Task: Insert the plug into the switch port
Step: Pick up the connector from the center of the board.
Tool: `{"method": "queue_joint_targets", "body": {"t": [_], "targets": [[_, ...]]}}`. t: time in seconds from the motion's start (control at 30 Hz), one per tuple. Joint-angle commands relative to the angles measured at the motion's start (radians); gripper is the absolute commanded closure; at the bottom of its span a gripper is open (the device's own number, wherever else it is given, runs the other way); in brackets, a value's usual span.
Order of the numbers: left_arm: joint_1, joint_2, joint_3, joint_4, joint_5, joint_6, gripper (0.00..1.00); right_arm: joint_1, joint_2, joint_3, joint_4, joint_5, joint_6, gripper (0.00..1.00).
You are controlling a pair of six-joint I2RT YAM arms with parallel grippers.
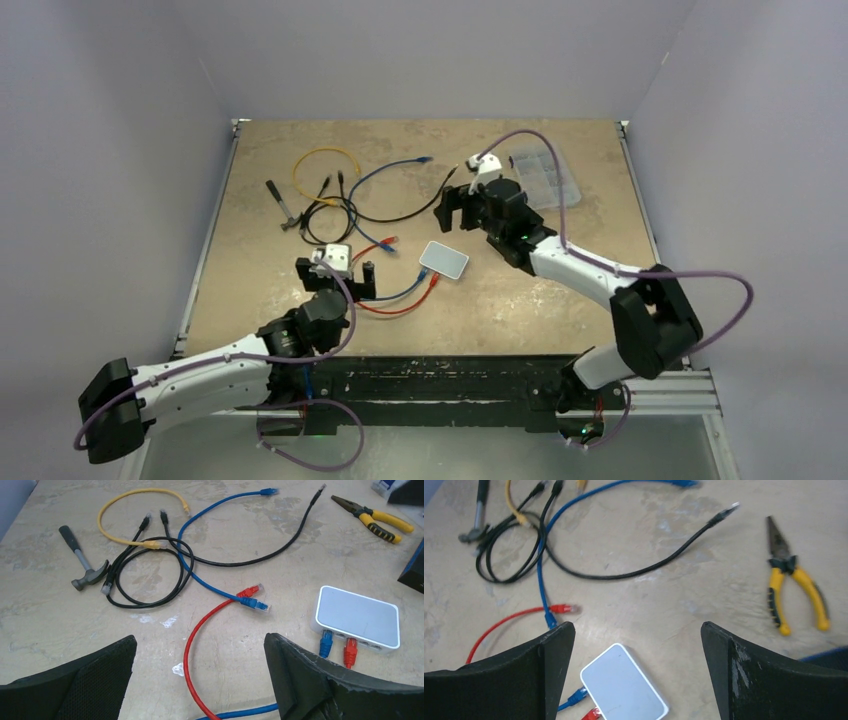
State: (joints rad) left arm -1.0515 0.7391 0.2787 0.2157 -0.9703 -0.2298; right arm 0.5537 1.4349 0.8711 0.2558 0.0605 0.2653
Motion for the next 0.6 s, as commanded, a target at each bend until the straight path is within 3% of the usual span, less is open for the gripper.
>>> {"method": "queue_joint_targets", "body": {"t": [0.0,0.17,0.33,0.57], "targets": [[0.089,-0.042,0.036,-0.05,0.049,-0.122,0.01,0.113,0.118,0.074,0.032,-0.059,-0.089,0.03],[0.216,-0.01,0.053,-0.078,0.182,-0.214,0.01,0.192,0.29,0.189,0.051,-0.129,-0.122,0.12],[0.268,0.044,0.075,-0.101,0.225,-0.275,0.01,0.236,0.417,0.293,0.022,-0.169,-0.143,0.25],[0.303,0.014,0.069,-0.121,0.222,-0.302,0.01,0.263,0.545,0.386,-0.04,-0.162,-0.161,0.33]]}}
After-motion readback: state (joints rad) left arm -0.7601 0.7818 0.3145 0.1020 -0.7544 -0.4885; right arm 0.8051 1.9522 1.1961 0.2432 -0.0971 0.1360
